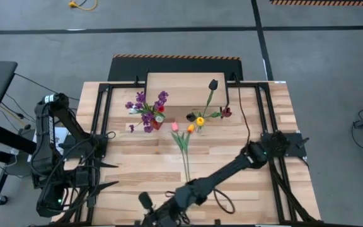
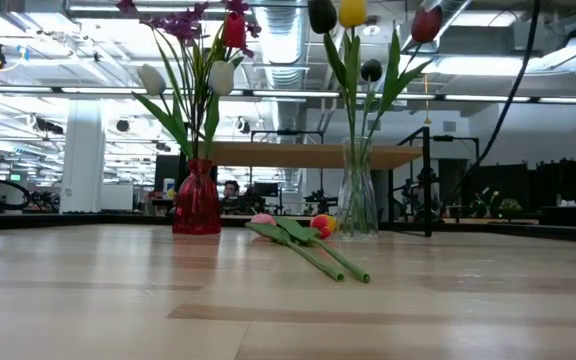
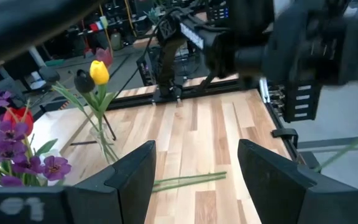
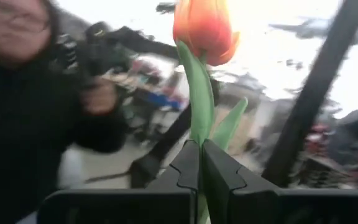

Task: Pick and place flowers into a vace then onto a shelf
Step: Put the bottom orange flower into the transparent flower vase

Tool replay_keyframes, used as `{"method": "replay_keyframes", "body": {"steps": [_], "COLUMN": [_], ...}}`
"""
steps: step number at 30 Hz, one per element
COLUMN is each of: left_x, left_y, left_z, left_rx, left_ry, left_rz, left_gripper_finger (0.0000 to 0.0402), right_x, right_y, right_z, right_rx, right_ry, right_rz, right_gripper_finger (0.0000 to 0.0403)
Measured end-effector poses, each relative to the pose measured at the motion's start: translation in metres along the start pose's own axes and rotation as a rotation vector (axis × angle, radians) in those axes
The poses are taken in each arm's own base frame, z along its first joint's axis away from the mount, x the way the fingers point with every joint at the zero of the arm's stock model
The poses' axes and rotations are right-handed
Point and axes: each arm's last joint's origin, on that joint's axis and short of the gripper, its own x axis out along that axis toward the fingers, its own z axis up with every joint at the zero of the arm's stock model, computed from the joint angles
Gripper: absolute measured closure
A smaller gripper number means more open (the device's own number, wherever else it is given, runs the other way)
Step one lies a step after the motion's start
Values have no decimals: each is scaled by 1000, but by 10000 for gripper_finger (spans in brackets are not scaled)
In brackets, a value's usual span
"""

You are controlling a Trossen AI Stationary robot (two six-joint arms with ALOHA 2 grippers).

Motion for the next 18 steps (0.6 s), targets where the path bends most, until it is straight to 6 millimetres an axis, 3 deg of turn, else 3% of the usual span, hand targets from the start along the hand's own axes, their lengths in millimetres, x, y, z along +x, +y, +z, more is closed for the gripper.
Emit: {"method": "replay_keyframes", "body": {"steps": [4, 8, 12, 18], "left_x": [-2, -2, -2, -2], "left_y": [0, 0, 0, 1], "left_z": [0, 0, 0, 0], "left_rx": [-1, 0, 3, 6], "left_ry": [-1, -6, -12, -24], "left_rz": [-9, -5, 1, 14], "left_gripper_finger": [182, 182, 182, 182], "right_x": [-4, -10, -15, -39], "right_y": [-3, 6, 22, 43], "right_z": [-3, 34, 60, 66], "right_rx": [74, 56, 9, -43], "right_ry": [142, 244, 366, 465], "right_rz": [90, 166, 101, -45], "right_gripper_finger": [402, 403, 403, 403]}}
